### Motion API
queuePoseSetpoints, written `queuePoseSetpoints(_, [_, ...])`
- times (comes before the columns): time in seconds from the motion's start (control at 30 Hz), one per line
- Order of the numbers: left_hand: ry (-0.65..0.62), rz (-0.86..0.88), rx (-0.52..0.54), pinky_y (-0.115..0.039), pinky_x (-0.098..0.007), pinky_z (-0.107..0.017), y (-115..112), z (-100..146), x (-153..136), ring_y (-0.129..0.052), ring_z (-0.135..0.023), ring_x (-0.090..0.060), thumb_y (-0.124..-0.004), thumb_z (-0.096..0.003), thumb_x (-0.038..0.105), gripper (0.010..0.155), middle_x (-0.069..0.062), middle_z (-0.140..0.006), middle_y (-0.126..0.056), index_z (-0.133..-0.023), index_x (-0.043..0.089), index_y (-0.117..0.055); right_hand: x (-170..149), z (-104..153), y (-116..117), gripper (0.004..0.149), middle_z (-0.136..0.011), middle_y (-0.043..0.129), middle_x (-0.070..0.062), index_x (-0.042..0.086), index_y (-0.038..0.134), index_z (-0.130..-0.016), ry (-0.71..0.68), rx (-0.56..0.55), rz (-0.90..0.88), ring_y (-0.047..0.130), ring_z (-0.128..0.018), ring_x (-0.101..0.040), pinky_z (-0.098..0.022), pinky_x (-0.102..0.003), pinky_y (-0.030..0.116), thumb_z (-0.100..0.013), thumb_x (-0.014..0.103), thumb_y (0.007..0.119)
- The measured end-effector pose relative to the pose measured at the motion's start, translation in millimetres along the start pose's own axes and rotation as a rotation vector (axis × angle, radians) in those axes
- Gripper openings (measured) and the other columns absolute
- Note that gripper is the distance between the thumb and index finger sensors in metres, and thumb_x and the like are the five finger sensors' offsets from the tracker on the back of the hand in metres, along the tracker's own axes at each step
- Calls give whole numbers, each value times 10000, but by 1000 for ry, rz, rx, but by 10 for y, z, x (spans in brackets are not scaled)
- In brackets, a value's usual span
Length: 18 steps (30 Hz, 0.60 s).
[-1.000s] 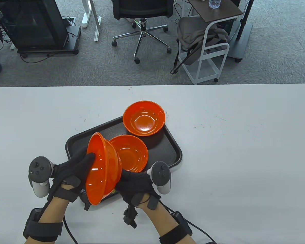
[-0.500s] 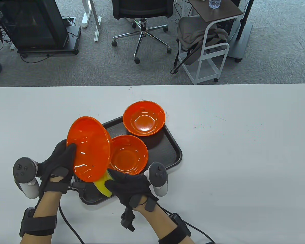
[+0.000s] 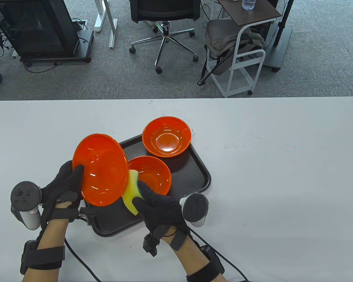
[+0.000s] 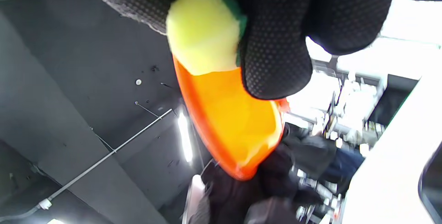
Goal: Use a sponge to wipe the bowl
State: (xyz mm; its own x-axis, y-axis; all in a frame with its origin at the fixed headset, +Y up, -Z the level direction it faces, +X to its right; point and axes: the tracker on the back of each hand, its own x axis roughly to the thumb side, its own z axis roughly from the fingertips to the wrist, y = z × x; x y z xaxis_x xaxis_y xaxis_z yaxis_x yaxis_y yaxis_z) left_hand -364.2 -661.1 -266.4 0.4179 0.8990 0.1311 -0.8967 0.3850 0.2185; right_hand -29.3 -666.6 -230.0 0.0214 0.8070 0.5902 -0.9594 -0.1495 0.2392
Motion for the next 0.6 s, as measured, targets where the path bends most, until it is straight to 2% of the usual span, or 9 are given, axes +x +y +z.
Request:
queuePoseSetpoints(0.1, [-9, -7, -50, -922, -347, -128, -32, 0, 22, -925, 17, -72, -831, -496, 490, 545, 14, -295, -1001, -887, 111, -815, 35, 12, -72, 521, -865, 824, -267, 42, 554, -955, -39, -54, 78, 1000, -609, -357, -458, -572, 784, -565, 329, 747])
queuePoseSetpoints(0.27, [-18, 4, -164, -921, -340, -111, -112, 5, 73, -913, 37, -64, -841, -493, 500, 548, 19, -274, -1001, -889, 122, -825, 9, 21, -147, 510, -928, 787, -232, 123, 538, -990, -39, -91, 61, 965, -666, -374, -485, -591, 760, -567, 326, 736])
queuePoseSetpoints(0.37, [-33, -3, -248, -921, -341, -110, -172, 9, 101, -910, 40, -65, -843, -490, 513, 554, 19, -268, -1001, -897, 137, -831, -16, 20, -161, 510, -947, 769, -226, 142, 526, -999, -23, -89, 28, 953, -685, -381, -495, -596, 753, -568, 324, 730])
queuePoseSetpoints(0.5, [-64, -13, -287, -921, -341, -104, -243, 26, 138, -908, 45, -65, -833, -492, 521, 561, 22, -263, -1001, -899, 135, -828, -62, 24, -182, 504, -955, 760, -224, 149, 528, -999, 11, -99, -38, 944, -696, -387, -501, -604, 745, -565, 317, 722])
queuePoseSetpoints(0.6, [-47, -10, -354, -920, -341, -106, -289, 35, 130, -907, 42, -64, -821, -497, 524, 573, 28, -269, -999, -898, 116, -810, -96, 22, -181, 503, -964, 752, -222, 154, 524, -1001, 35, -83, -79, 936, -708, -392, -508, -611, 739, -566, 315, 717])
